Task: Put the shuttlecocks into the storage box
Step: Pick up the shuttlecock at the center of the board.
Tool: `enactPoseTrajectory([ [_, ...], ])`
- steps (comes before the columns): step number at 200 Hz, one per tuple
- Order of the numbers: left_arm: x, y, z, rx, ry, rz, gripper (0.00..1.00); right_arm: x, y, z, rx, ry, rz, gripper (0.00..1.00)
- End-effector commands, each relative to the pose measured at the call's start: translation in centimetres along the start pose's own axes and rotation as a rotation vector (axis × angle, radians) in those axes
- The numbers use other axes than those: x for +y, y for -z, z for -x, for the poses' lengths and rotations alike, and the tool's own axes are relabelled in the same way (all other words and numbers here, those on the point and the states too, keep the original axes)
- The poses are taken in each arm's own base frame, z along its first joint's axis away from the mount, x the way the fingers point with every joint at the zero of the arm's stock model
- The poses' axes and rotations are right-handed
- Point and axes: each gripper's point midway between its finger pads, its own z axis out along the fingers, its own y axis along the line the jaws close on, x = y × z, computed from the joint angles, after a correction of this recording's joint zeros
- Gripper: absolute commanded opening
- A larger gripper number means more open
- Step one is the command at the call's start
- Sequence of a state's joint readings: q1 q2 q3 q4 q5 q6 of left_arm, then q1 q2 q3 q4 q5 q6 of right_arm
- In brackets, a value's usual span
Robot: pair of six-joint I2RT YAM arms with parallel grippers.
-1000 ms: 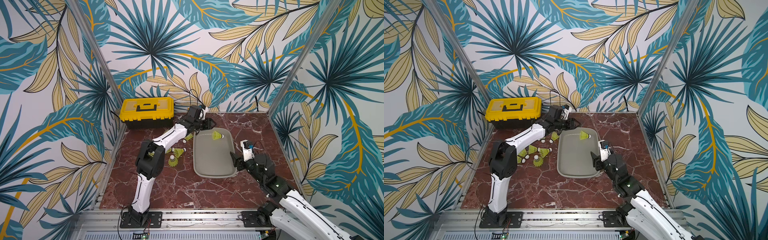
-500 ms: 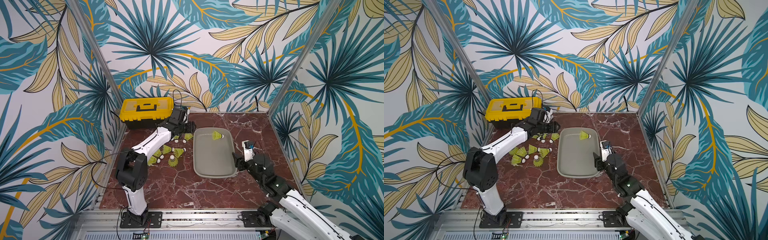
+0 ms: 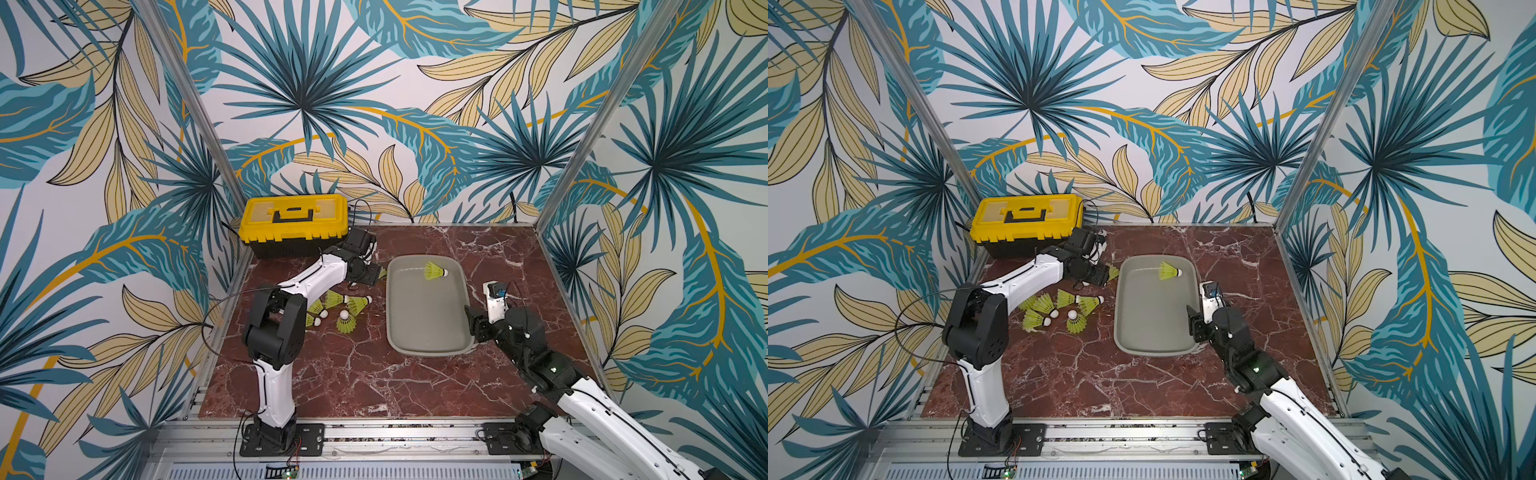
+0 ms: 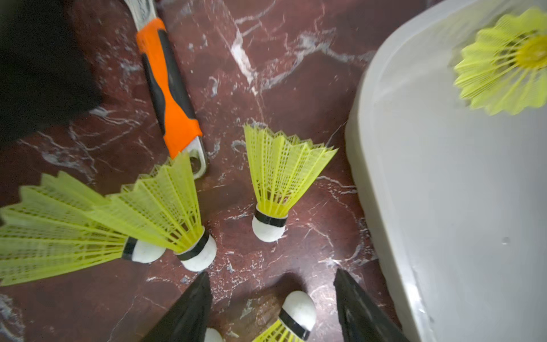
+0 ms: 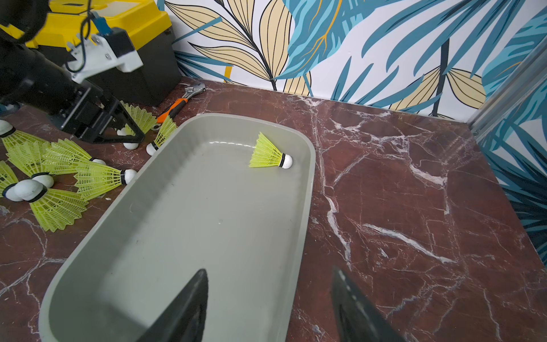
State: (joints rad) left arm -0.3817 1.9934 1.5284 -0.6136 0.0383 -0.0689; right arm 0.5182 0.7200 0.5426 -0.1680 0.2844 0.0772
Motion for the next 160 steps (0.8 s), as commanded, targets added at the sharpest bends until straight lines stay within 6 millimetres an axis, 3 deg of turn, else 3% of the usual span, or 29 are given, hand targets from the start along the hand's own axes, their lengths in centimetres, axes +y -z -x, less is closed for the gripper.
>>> enactPoseTrajectory([
  [1, 0.5, 0.0, 1.2, 0.003, -0.032, -0.004, 0.68, -0.2, 0.2, 0.3, 0.000, -0.015, -0.013, 0.66],
  [93, 0.4, -3.0, 2.5, 0.026, -0.027, -0.089, 0.66, -0.2, 0.0, 0.1, 0.006, -0.021, -0.012, 0.66],
  [160, 0.2, -4.8, 2.1, 0.073, -0.008, -0.117, 0.60, -0.2, -0.1, 0.0, 0.013, -0.022, -0.014, 0.66],
])
